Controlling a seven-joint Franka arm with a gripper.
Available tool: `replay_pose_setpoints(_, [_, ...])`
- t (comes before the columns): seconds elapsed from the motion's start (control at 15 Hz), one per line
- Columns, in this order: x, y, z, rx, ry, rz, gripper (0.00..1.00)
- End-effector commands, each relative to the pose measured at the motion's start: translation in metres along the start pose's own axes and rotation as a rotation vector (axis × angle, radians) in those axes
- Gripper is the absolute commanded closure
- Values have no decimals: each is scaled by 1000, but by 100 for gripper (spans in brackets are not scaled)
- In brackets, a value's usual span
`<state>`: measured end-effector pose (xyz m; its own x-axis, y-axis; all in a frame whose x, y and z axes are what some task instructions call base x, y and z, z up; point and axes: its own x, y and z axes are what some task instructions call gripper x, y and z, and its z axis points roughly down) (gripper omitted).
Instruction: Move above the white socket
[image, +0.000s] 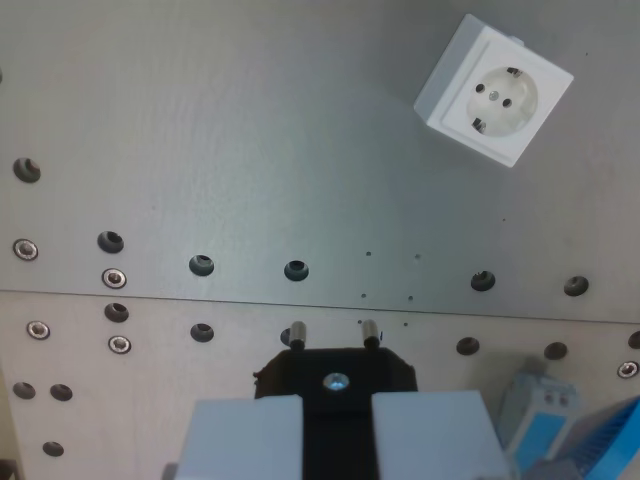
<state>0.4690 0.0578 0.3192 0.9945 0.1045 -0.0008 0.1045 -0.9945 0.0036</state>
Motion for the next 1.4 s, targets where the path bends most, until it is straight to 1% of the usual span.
replay_pose_setpoints(0.07, [0,0,0,0,0,0,100])
replay_pose_setpoints(0.47, [0,0,1,0,1,8,100])
replay_pose_setpoints(0.73, [0,2,4,0,3,30,100])
replay_pose_setpoints(1.07, [0,6,12,-2,22,68,100])
replay_pose_setpoints(1.4, [-1,12,24,-4,49,119,100])
